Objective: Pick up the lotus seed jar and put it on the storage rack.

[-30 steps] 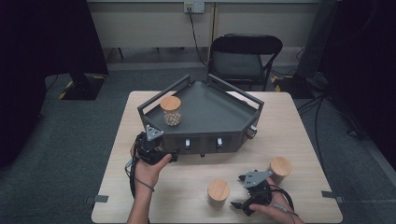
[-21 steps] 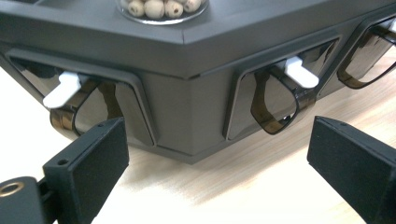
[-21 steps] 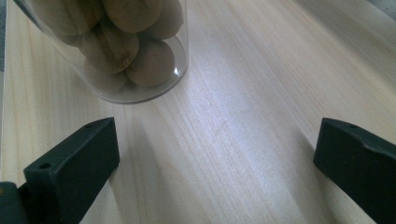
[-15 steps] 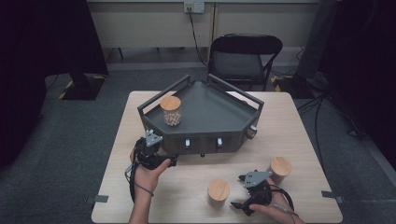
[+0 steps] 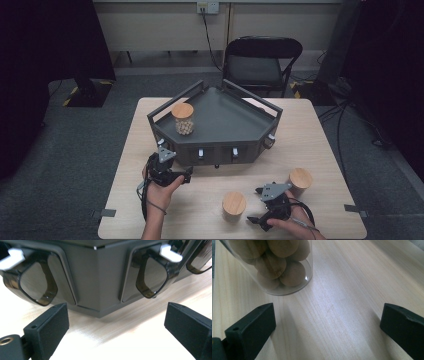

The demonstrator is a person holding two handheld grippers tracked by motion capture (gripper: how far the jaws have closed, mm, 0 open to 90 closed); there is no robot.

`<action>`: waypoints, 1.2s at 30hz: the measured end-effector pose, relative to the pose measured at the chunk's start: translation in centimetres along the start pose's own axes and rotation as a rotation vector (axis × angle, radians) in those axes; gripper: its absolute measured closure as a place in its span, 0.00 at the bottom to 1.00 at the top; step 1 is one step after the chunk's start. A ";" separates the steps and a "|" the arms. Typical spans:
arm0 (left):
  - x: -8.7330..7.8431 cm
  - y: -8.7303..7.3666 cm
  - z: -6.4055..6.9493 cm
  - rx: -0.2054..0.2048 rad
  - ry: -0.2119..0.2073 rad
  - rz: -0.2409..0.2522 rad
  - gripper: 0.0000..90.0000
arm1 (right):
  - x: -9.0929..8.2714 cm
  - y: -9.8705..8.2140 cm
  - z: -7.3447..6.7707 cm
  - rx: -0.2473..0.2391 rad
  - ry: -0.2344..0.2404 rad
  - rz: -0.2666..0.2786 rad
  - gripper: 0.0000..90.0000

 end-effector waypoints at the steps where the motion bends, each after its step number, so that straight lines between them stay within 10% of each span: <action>1: 0.1 -0.1 -0.1 -0.002 -0.002 -0.002 0.06 | 0.0 0.0 0.0 0.000 0.000 0.000 0.00; 36: 1.1 -3.2 -0.6 -0.018 0.023 -0.060 0.06 | 0.0 0.0 0.0 0.000 0.000 -0.001 0.00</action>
Point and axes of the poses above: each handheld gripper's, and its own axes: x roughly forward along the jaws, y roughly out of its top, z roughly to its right, the point moved 1 cm from there along x, roughly forward along the jaws, and after that the axes turned 8 degrees about -x, right-handed, at the moved point
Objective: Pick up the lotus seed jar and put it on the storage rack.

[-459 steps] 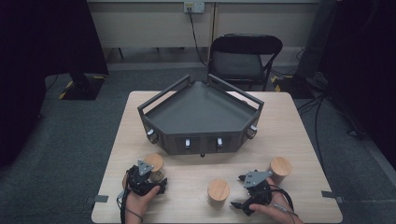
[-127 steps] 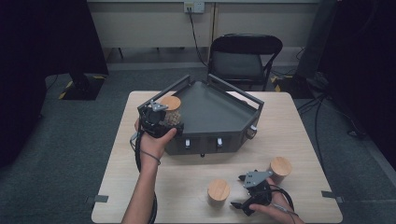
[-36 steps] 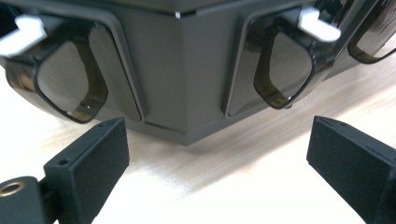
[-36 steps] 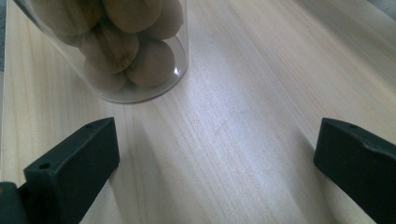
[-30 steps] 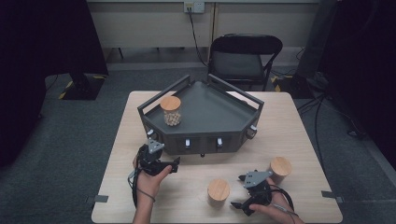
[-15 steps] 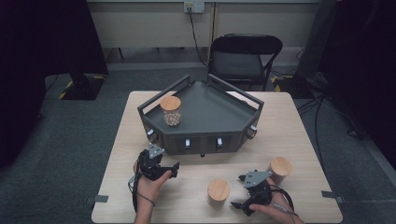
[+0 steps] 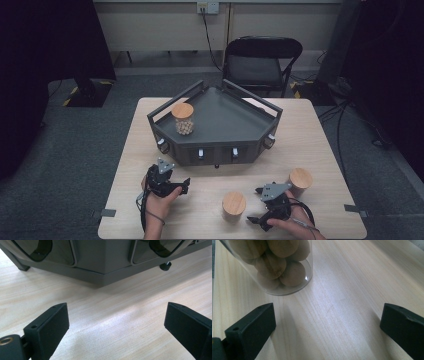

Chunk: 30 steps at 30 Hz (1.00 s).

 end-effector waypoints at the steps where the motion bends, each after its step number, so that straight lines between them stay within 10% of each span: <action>1: 0.0 -0.1 0.0 0.001 0.001 -0.001 0.06 | 0.0 0.0 0.0 0.000 0.000 0.000 0.00; 30: 0.2 -1.0 -0.1 0.004 0.026 -0.021 0.05 | 0.0 0.0 0.0 0.000 0.000 0.000 0.00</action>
Point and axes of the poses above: each handheld gripper's, and its own axes: x roughly forward along the jaws, y roughly out of its top, z roughly to its right, the point moved 1 cm from there along x, roughly forward along the jaws, and after that the axes turned 8 degrees about -x, right-handed, at the moved point
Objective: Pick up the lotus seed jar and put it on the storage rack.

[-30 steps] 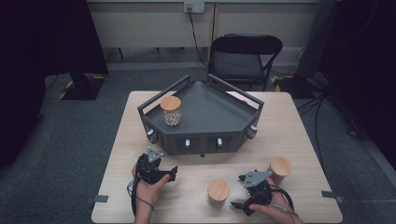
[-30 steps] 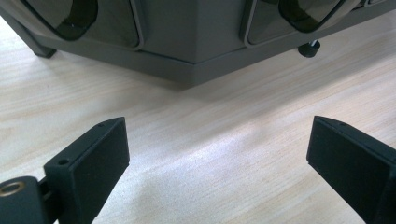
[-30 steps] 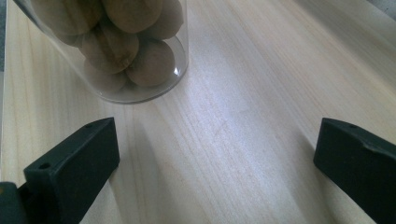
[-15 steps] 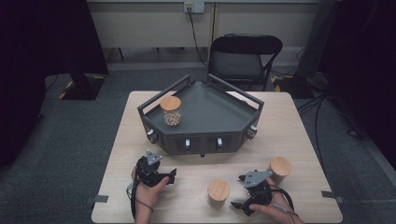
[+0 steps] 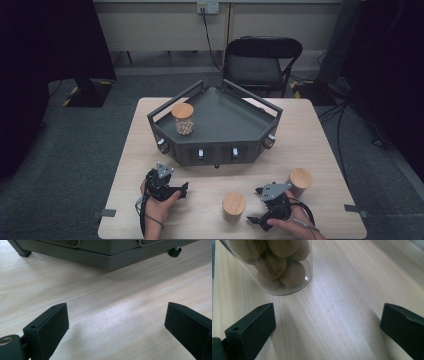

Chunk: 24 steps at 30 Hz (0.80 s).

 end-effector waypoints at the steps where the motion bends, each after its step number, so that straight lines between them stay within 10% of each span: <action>1: 0.0 0.0 0.0 -0.001 -0.001 -0.001 0.05 | 0.0 0.0 0.0 0.000 0.000 0.000 0.00; 24: 0.1 -0.4 -0.2 0.004 0.005 -0.011 0.05 | 0.0 0.0 0.0 0.000 0.000 0.000 0.00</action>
Point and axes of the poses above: each handheld gripper's, and its own axes: x roughly forward along the jaws, y roughly out of its top, z roughly to its right, the point moved 1 cm from there along x, roughly forward along the jaws, and after that the axes turned 8 degrees about -x, right-handed, at the moved point
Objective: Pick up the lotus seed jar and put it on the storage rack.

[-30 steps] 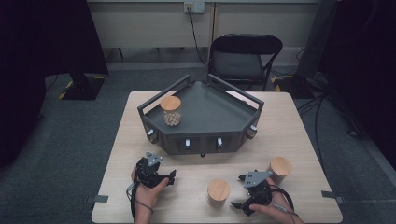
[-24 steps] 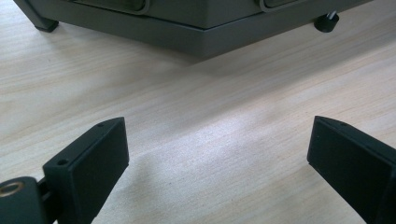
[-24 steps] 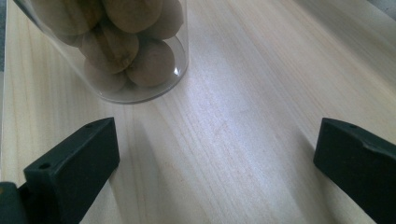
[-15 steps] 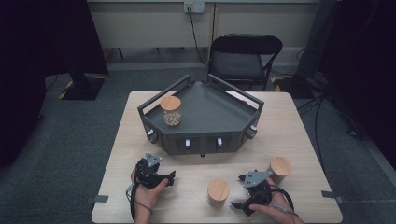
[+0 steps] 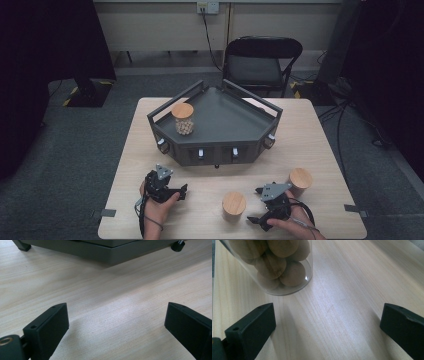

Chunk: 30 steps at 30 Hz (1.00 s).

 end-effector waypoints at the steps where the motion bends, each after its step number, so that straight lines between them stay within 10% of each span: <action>1: 0.0 0.0 0.0 -0.001 0.001 0.001 0.05 | 0.0 0.0 0.0 0.000 0.000 0.000 0.00; 30: 0.6 -0.6 0.2 0.037 0.012 -0.031 0.00 | 0.0 0.0 0.0 0.000 0.000 0.000 0.00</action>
Point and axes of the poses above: each handheld gripper's, and its own axes: x roughly forward along the jaws, y roughly out of its top, z roughly to its right, the point moved 1 cm from there along x, roughly forward along the jaws, and after that the axes turned 8 degrees about -x, right-handed, at the moved point
